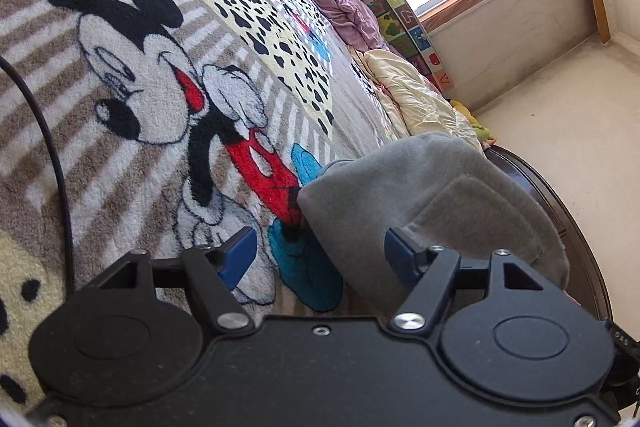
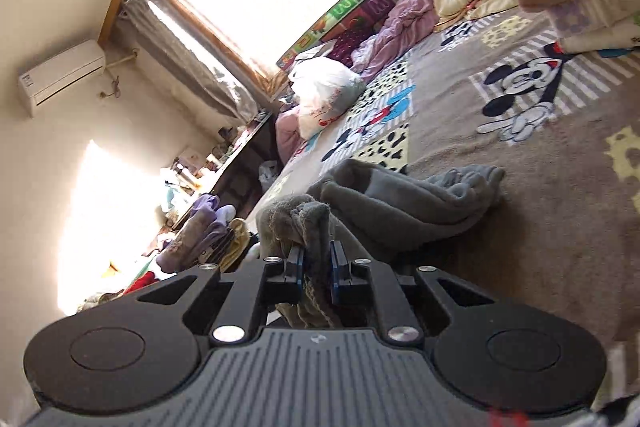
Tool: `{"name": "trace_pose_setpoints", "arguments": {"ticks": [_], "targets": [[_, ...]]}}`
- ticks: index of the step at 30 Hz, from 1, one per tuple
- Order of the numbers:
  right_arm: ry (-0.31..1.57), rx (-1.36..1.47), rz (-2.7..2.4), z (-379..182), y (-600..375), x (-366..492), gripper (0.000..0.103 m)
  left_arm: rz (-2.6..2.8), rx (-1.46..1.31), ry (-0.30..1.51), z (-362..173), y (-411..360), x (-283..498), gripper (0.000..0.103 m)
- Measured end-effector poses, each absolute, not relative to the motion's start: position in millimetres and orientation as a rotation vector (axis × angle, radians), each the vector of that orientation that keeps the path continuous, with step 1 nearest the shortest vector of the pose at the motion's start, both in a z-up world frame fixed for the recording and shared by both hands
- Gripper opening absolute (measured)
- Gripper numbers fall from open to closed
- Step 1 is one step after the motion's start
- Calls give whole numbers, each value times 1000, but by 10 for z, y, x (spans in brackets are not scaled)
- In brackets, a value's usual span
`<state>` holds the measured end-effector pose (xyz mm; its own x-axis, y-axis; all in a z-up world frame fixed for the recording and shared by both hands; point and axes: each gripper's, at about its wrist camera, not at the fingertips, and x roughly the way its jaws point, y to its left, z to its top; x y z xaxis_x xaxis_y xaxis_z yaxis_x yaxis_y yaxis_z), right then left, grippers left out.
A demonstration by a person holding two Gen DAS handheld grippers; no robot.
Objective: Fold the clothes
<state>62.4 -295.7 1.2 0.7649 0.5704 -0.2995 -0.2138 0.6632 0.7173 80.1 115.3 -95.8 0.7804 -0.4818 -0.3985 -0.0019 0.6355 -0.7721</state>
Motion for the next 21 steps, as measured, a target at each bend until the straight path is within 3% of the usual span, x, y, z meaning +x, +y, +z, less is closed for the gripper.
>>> {"name": "trace_pose_setpoints", "arguments": {"ticks": [8, 13, 16, 18, 21], "targets": [[645, 675, 53, -536, -3521, 577, 15, -299, -812, 657, -986, 1075, 814, 72], [637, 654, 84, -509, -3439, 381, 19, -328, -828, 673, -1013, 1039, 985, 73], [637, 680, 128, -427, -3372, 263, 36, -341, -846, 686, -1035, 1022, 1202, 74], [649, 623, 148, -390, -3264, 192, 53, -344, -832, 690, -1023, 997, 1356, 74], [646, 481, 154, -331, -3096, 128, 62, -387, -804, 683, -947, 931, 1591, 74]]}}
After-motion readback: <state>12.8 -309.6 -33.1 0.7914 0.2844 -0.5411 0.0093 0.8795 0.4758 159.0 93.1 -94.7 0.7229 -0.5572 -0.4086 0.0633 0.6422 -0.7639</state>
